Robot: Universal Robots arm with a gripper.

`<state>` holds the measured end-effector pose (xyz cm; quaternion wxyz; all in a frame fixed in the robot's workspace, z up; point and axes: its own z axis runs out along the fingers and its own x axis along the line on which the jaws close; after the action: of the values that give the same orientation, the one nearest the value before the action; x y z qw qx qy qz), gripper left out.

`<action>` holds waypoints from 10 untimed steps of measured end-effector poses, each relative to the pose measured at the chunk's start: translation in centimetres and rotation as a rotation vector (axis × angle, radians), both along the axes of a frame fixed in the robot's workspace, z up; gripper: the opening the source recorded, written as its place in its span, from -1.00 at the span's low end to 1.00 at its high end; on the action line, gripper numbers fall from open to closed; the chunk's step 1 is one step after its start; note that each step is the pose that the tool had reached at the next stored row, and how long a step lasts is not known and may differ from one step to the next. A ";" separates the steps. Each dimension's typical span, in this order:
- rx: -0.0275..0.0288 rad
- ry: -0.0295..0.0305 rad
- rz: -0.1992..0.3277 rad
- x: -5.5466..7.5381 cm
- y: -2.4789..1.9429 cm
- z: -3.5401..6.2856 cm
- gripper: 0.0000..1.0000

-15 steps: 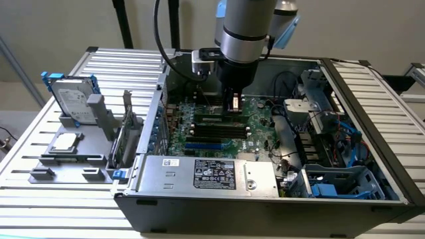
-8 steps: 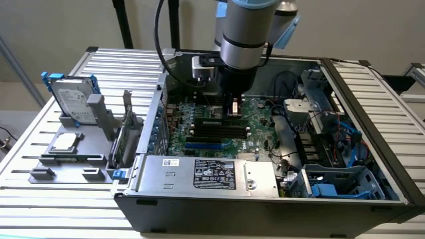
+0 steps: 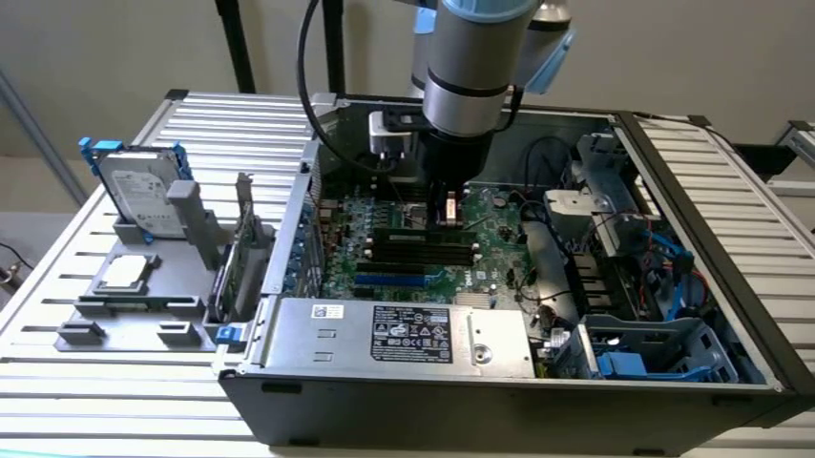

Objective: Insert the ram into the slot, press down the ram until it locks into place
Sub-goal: 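Insert the ram into the slot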

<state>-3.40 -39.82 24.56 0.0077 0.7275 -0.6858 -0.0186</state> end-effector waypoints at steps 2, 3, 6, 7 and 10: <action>0.0000 -0.0023 0.000 0.0 0.00 -0.06 -0.73; 0.0001 -0.0035 0.000 0.0 0.00 -0.10 -0.73; 0.0000 -0.0049 0.000 0.0 0.00 -0.20 -0.73; -0.0001 -0.0051 0.000 0.0 0.00 -0.23 -0.73; -0.0003 -0.0053 -0.002 0.0 0.00 -0.33 -0.73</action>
<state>-3.41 -39.82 24.23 0.0059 0.7269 -0.6865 -0.0165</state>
